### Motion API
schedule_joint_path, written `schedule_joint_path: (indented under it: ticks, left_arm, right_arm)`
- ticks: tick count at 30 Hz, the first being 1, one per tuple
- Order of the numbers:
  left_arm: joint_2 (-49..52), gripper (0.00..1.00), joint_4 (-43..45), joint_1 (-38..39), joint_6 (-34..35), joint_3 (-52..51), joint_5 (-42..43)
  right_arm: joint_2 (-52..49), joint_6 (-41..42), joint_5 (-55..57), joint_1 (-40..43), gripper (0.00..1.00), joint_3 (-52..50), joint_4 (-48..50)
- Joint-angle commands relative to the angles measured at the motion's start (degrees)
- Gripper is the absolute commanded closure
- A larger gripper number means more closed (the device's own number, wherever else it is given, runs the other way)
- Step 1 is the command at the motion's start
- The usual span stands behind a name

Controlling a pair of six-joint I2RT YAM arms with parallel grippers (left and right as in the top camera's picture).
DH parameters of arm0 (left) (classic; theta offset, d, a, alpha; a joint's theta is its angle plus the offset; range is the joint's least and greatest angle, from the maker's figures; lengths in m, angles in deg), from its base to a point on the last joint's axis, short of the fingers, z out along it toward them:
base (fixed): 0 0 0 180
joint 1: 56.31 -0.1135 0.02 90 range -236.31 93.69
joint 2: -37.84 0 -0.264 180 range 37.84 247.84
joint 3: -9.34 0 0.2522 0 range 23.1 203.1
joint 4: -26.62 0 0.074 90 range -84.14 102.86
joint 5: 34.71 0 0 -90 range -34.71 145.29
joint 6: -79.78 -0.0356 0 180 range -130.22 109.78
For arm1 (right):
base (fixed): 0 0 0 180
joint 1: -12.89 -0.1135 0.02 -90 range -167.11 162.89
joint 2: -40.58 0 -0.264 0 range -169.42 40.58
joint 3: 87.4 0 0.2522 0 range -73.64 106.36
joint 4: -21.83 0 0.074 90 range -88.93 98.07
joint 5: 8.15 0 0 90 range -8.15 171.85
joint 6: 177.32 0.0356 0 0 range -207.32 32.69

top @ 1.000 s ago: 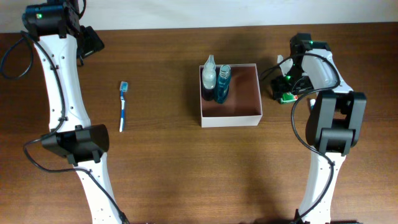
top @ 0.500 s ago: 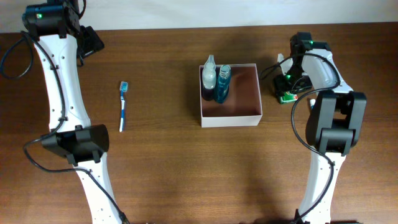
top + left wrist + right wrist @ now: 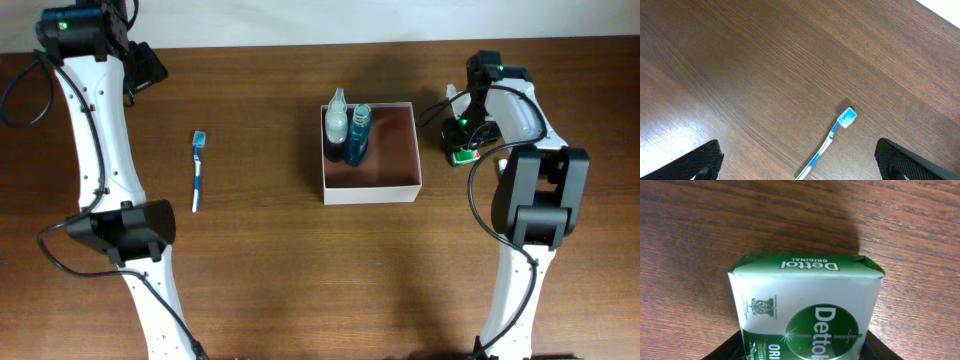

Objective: Pack container
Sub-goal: 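Lift the soap bar and carry it left over the pink box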

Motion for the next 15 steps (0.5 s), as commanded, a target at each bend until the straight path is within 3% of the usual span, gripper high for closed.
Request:
schedule_joint_path:
  ticks: [1,4,8,15]
  left_arm:
    - [-1.4,0.01,-0.2,-0.1,0.7,-0.2,0.2]
    - [-1.4,0.01,-0.2,-0.1,0.7,-0.2,0.2]
    - [-1.4,0.01,-0.2,-0.1,0.7,-0.2,0.2]
    - [-1.4,0.01,-0.2,-0.1,0.7,-0.2,0.2]
  right_arm:
    - [-2.3,1.0,1.8,0.0,0.49,1.4,0.4]
    - [-2.3,2.5,1.8,0.0,0.50,3.2,0.2]
    - [-2.3,3.3,1.8,0.0,0.58,6.6,-1.2]
    - [-2.2,3.3,1.8,-0.1,0.57,14.6,-7.3]
